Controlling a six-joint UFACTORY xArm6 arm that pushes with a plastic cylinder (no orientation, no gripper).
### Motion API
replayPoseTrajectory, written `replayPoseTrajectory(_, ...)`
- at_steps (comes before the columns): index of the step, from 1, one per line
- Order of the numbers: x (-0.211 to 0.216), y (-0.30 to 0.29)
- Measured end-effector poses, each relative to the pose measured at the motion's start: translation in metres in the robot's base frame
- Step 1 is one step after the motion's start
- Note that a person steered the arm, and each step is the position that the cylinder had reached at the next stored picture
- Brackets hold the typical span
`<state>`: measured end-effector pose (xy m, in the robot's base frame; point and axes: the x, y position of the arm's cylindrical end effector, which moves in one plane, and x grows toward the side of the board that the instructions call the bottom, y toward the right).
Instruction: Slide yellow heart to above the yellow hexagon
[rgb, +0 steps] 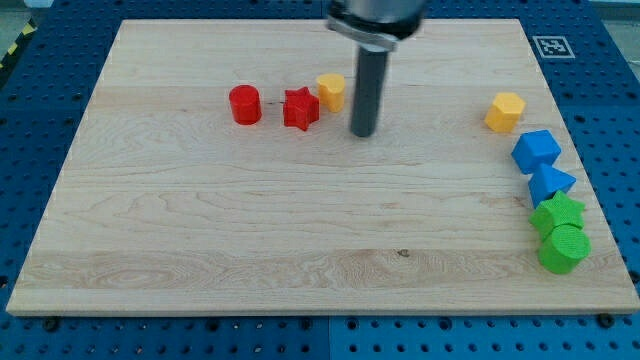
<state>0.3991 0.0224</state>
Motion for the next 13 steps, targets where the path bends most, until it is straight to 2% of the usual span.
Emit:
replayPoseTrajectory(1,-0.031,-0.055)
replayPoseTrajectory(2,-0.042,-0.088)
replayPoseTrajectory(3,-0.042,-0.078)
replayPoseTrajectory(7,-0.053,0.059)
replayPoseTrajectory(9,-0.092,0.05)
replayPoseTrajectory(11,-0.094,0.095)
replayPoseTrajectory(13,-0.134,0.107)
